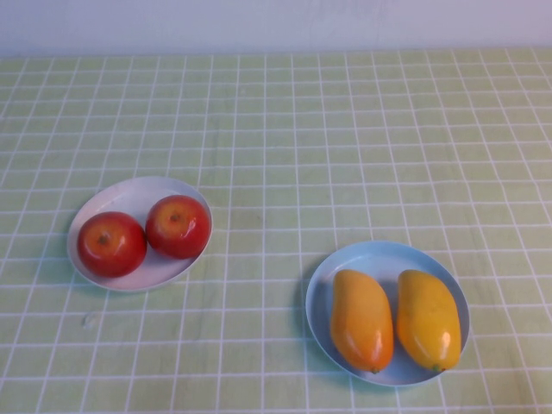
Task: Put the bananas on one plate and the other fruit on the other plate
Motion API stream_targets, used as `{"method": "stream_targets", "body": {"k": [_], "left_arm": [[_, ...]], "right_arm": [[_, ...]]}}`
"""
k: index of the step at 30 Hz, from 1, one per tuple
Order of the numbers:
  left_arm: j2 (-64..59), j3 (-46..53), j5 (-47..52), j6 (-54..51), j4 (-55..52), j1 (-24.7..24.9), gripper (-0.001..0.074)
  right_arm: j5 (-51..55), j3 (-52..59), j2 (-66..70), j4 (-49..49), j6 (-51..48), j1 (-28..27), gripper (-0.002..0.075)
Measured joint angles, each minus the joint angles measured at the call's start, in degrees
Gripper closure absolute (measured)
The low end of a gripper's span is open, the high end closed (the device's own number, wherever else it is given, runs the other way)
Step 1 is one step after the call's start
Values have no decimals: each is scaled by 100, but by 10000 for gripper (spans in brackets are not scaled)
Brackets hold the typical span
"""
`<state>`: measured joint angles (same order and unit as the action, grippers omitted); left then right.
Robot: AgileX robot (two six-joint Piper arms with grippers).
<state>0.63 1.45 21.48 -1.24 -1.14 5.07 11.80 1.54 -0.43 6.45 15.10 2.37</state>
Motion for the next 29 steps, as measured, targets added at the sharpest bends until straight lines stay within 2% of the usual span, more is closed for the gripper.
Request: {"method": "stream_targets", "body": {"k": [5, 9, 29], "left_arm": [[0, 0, 0, 0, 0, 0, 731], [0, 0, 0, 0, 0, 0, 731], [0, 0, 0, 0, 0, 0, 731]], "right_arm": [[170, 0, 0, -905, -1236, 0, 743], [621, 0, 0, -1244, -1946, 0, 743], [898, 18, 0, -1317, -2083, 0, 742]]}}
